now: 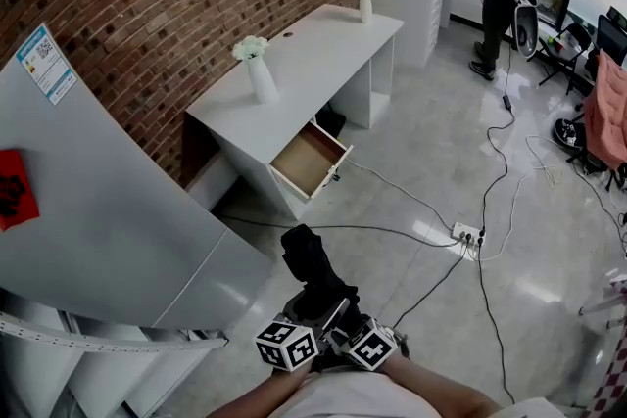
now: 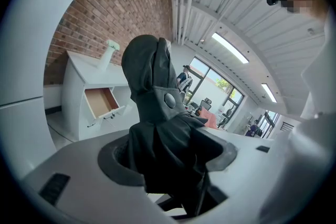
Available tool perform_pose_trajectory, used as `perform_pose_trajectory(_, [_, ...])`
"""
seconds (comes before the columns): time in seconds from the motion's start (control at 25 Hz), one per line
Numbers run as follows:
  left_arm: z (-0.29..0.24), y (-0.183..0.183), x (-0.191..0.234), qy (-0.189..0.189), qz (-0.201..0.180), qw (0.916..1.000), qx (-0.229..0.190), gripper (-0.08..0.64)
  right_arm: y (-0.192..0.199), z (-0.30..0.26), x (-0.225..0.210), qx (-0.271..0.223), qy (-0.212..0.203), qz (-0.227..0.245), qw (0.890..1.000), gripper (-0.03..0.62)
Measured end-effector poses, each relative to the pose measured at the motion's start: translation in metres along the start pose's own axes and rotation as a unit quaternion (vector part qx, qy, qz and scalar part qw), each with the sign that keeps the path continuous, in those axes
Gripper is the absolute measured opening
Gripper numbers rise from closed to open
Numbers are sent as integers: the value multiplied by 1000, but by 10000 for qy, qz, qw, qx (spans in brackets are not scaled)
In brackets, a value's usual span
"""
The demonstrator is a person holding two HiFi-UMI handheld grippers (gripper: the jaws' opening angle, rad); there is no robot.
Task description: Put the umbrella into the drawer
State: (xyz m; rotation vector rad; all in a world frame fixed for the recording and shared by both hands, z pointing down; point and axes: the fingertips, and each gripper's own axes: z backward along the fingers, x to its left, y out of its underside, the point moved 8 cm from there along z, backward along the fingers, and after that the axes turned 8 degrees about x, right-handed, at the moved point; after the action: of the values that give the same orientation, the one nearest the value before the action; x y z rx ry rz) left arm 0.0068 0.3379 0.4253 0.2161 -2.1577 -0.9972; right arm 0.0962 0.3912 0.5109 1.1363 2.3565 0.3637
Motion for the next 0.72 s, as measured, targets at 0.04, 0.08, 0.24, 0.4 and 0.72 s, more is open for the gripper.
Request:
perform_pose_trajectory(0.04, [-2, 0, -1, 4, -3, 10000, -3, 275, 1, 1, -2, -6, 11, -3, 10000, 86])
perform_pose_trajectory(0.08, [-4, 0, -2, 15, -12, 10000, -4, 275, 2, 1, -3, -19, 31, -11, 10000, 86])
perform_pose_trajectory(0.24, [-13, -3, -7, 119, -63, 9999, 5, 275, 5, 6, -12, -61, 143, -80, 9998, 86])
perform_pose_trajectory(0.4, [-24, -7, -11, 241, -113, 9996, 43, 275, 8, 12, -20, -29, 206, -175, 9996, 86])
perform_pose_trajectory(0.72, [-48, -20, 3, 421, -31, 9990, 120, 275, -2, 11, -45, 8, 329, -283, 9991, 86])
